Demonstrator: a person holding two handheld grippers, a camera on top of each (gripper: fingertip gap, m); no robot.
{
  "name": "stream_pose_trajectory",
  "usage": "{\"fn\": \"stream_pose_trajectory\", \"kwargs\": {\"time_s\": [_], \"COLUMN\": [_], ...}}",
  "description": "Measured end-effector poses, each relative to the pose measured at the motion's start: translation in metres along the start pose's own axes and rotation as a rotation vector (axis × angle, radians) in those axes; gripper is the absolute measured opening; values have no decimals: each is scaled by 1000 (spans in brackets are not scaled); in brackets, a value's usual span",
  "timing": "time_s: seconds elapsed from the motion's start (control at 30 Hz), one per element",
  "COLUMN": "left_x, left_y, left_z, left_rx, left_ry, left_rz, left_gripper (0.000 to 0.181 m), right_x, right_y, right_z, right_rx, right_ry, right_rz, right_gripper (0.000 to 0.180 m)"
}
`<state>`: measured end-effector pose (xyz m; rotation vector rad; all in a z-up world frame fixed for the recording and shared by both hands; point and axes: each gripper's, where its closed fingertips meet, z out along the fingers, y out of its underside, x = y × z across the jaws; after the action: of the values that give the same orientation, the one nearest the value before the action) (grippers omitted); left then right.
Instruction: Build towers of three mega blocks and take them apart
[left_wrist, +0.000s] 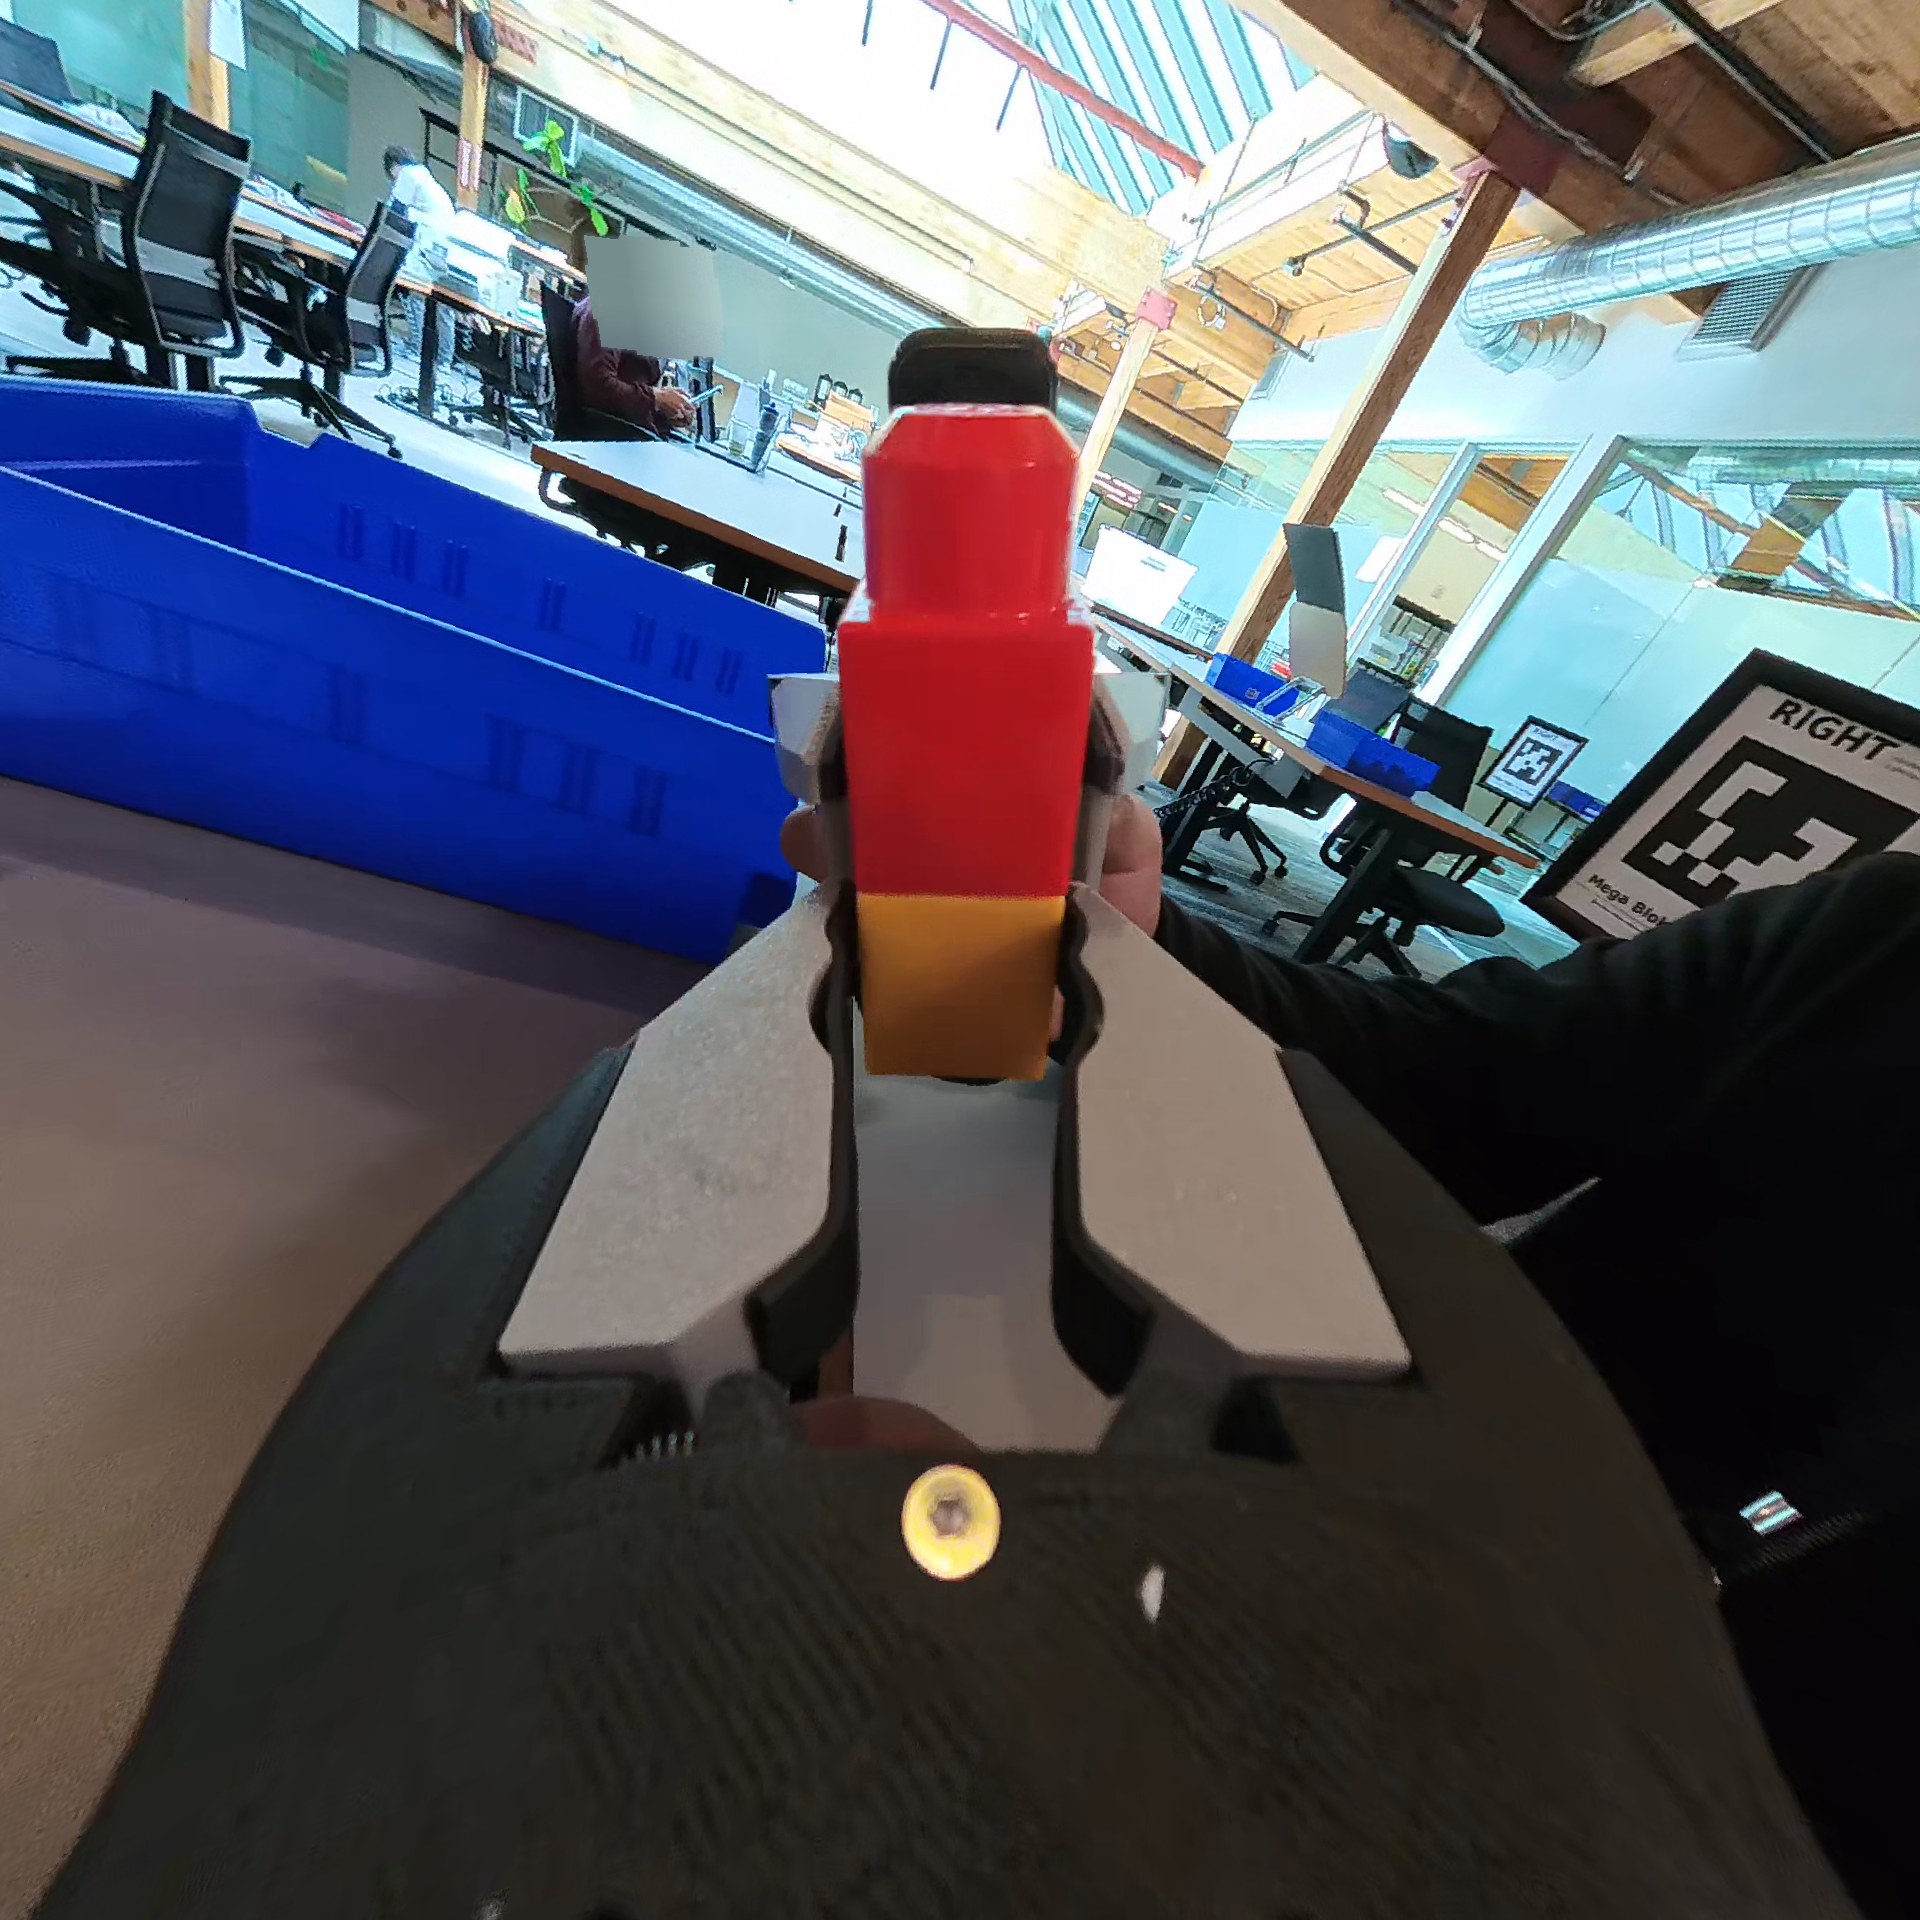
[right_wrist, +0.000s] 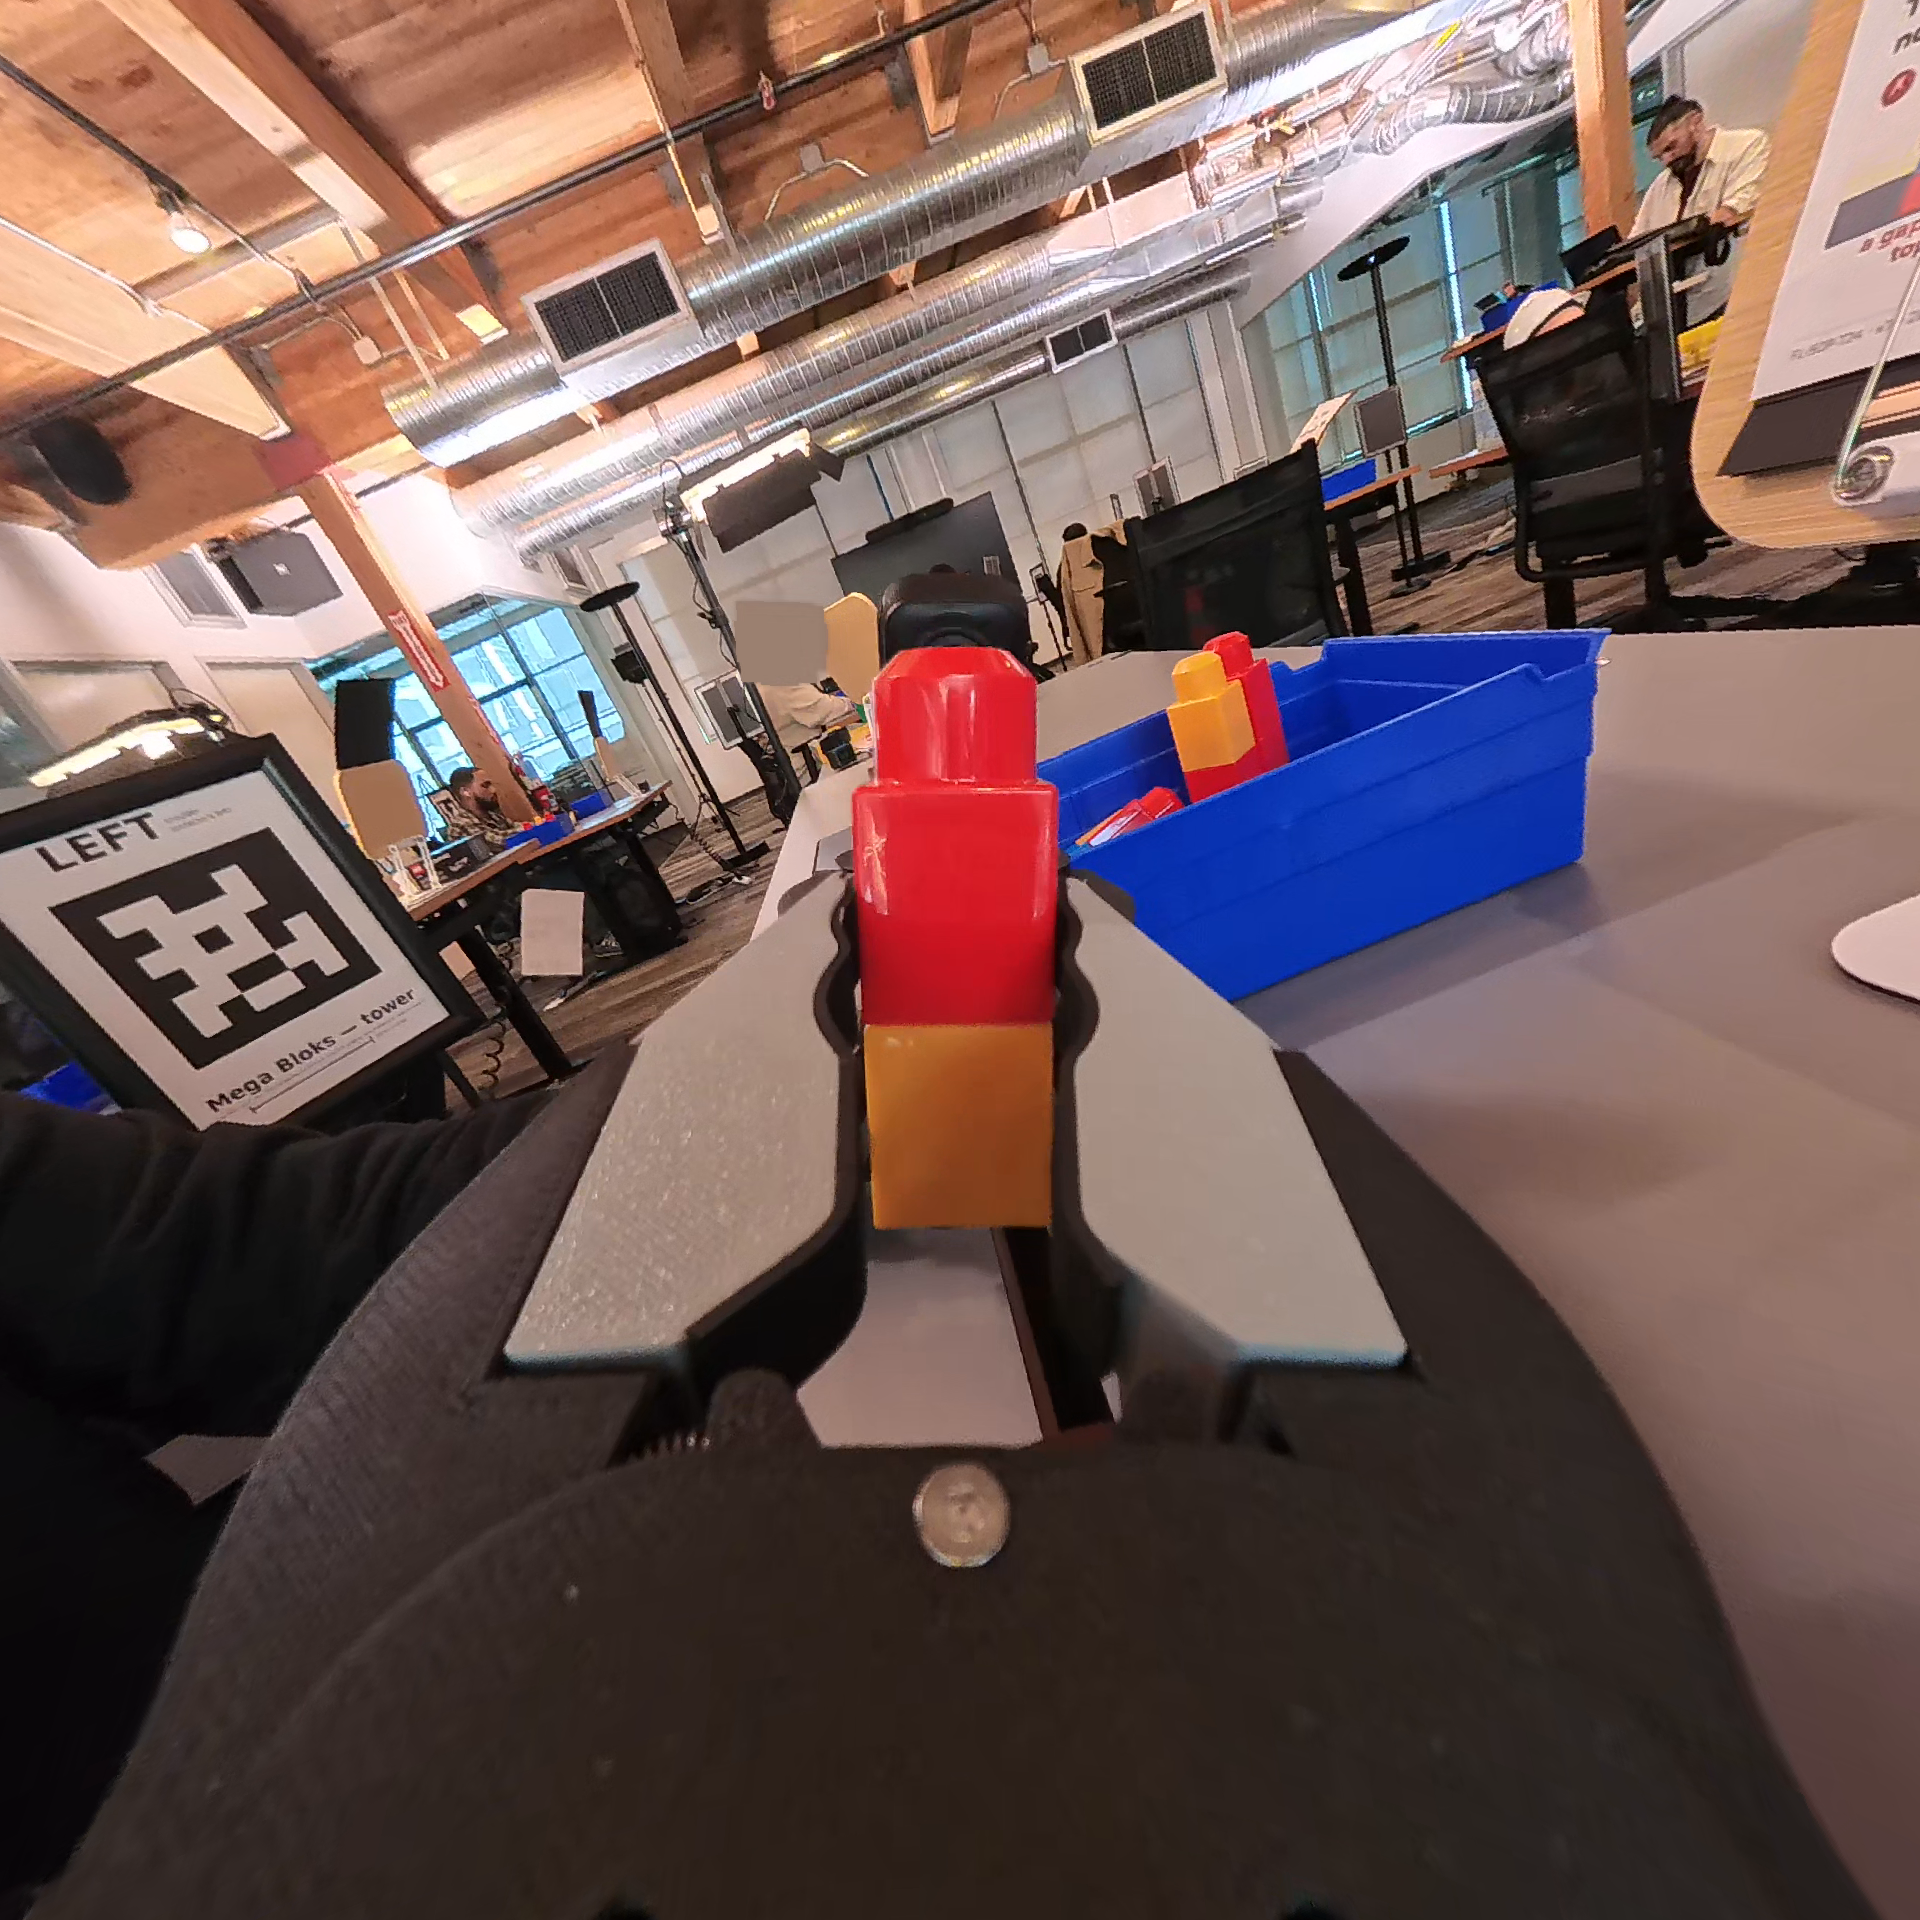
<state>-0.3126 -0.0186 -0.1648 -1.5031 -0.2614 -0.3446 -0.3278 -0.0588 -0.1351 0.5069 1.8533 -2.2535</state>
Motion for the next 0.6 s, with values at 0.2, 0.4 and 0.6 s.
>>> {"fn": "stream_pose_trajectory", "kwargs": {"time_s": [0.2, 0.4, 0.6], "left_x": [1, -2, -7], "left_y": [2, 9, 20], "left_z": [2, 3, 3], "left_rx": [-8, -74, -143], "left_ry": [-2, -52, -68], "left_rz": [12, 76, 63], "left_gripper": [35, 35, 35], "right_x": [0, -1, 2], "right_y": [1, 5, 3], "right_z": [0, 1, -2], "right_rx": [3, -19, -20], "right_ry": [-11, -21, -18], "right_rz": [24, 27, 36], "right_gripper": [33, 34, 39]}}
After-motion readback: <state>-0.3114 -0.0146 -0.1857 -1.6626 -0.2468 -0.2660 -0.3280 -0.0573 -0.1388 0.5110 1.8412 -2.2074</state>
